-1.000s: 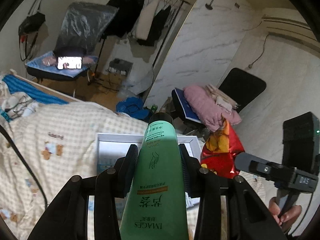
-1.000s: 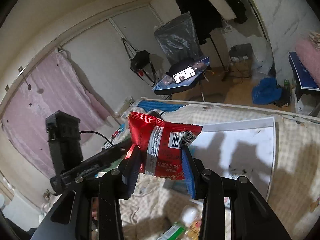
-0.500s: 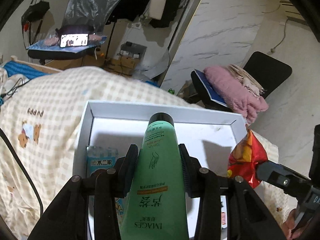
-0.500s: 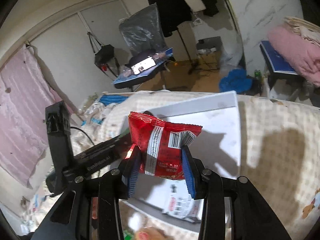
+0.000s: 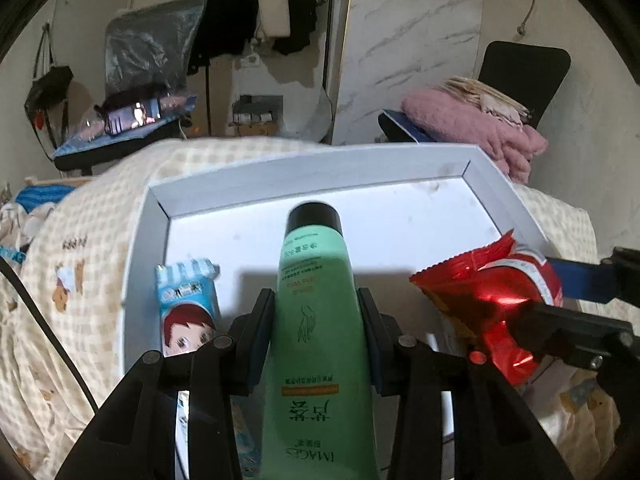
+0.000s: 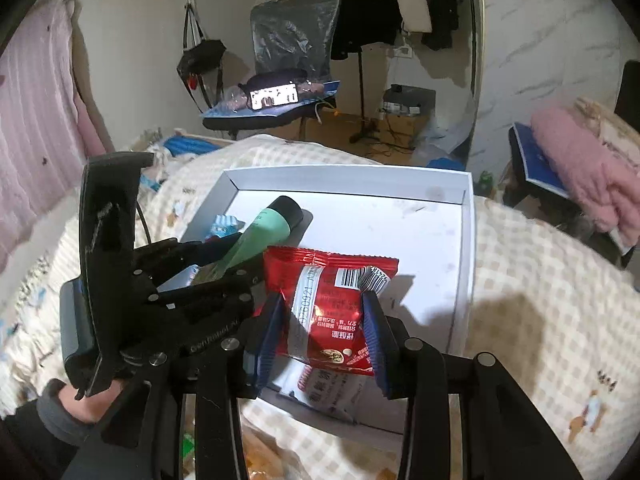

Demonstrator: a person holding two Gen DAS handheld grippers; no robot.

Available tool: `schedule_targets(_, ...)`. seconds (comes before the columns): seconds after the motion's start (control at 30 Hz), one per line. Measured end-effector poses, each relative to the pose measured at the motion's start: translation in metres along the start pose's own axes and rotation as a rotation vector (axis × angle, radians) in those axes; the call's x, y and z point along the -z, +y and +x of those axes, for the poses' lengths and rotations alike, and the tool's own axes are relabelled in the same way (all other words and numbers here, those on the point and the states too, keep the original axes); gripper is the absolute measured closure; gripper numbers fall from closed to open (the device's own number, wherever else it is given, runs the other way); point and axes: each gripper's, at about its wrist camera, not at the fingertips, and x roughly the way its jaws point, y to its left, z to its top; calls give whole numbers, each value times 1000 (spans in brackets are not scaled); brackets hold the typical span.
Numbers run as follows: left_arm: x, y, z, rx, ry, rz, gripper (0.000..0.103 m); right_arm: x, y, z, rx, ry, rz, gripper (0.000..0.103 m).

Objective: Organize objects
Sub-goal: 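Release the tube bottle with the left tool while the right tool releases the chip bag into the box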

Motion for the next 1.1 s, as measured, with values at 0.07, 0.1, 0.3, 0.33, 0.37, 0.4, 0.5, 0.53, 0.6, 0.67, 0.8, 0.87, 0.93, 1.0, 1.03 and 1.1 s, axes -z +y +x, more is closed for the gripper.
schedule_targets(0.07,2,2,2,19,8,-17,59,0,3,1,14,10,-30,62)
schedule_targets(0.1,3,5,0,49,0,-32,59,0,4,1,13,9,-32,62)
schedule_targets(0.3,5,13,-5,59,-2,-63,59,4,4,1,0,-5,-28,62)
schedule_targets(0.33,4,15,-7,65,-4,-68,59,5,4,1,0,-9,-28,61)
schedule_targets(0.37,3,16,-9,69,-10,-74,59,5,4,1,-1,-13,-29,62)
schedule_targets(0.4,2,18,-12,71,-22,-82,59,5,5,1,-4,-15,-32,62)
schedule_targets(0.5,-3,24,-21,85,-53,-101,50,7,11,2,-7,-19,-48,61)
schedule_targets(0.53,-4,26,-24,83,-60,-109,46,8,11,2,-8,-20,-53,61)
schedule_targets(0.6,-5,29,-27,81,-72,-124,45,8,14,3,-12,-24,-61,61)
schedule_targets(0.67,-6,33,-29,86,-75,-134,45,9,15,5,-21,-21,-67,61)
schedule_targets(0.8,-7,39,-33,78,-83,-154,41,11,20,7,-34,-20,-81,61)
schedule_targets(0.87,-8,42,-35,80,-90,-168,40,12,22,9,-41,-17,-85,61)
schedule_targets(0.93,-8,44,-36,81,-93,-174,40,12,22,11,-56,-11,-83,61)
schedule_targets(1.0,-9,45,-39,78,-98,-179,40,13,23,14,-67,-3,-82,61)
schedule_targets(1.03,-9,46,-40,77,-101,-182,40,13,24,14,-71,-2,-82,61)
schedule_targets(1.1,-10,48,-41,77,-104,-189,38,14,25,16,-66,2,-88,57)
